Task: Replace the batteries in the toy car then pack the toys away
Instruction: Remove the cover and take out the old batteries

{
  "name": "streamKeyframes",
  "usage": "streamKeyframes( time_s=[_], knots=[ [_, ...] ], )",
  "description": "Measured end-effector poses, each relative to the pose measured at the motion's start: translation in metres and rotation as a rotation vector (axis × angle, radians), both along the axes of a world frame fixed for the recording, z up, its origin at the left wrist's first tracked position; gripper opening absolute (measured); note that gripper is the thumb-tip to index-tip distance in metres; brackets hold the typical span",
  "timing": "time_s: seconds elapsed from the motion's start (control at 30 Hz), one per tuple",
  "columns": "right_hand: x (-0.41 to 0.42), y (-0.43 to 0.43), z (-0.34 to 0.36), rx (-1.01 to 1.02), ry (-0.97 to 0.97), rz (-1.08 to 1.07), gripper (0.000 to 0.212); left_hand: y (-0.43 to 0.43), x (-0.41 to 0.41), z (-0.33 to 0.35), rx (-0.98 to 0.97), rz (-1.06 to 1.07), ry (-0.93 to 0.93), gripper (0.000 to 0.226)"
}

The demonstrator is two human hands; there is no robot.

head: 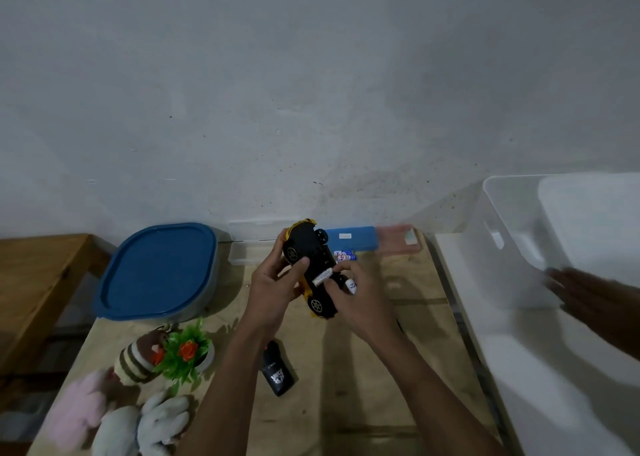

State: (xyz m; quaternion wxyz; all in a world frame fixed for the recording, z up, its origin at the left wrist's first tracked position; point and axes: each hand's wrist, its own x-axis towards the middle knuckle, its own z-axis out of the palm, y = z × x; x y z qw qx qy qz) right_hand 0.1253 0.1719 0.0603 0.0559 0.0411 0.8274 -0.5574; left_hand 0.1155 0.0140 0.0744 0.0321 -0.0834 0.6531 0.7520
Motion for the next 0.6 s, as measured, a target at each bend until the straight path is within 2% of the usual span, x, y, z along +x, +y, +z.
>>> streamKeyframes(
  time_s=[0.07,0.37,0.5,0.6],
  knots=[
    [-0.005,0.01,0.005,0.1,0.025,0.088,0.01,-0.004,-0.001,0.002,-0.009,0.011,-0.026,0.061],
    [-0.037,0.023,0.052,0.563,0.226,0.613,0.018,-0.018,-0.008,0.018,-0.123,-0.068,-0.1,0.028],
    [-0.044,0.011,0.072,0.754,0.379,0.836,0.022,-0.026,-0.013,0.03,-0.178,-0.217,-0.154,0.037],
    [-0.049,0.0,0.084,0.844,0.496,0.98,0.027,-0.032,-0.014,0.036,-0.201,-0.278,-0.203,0.034]
  ],
)
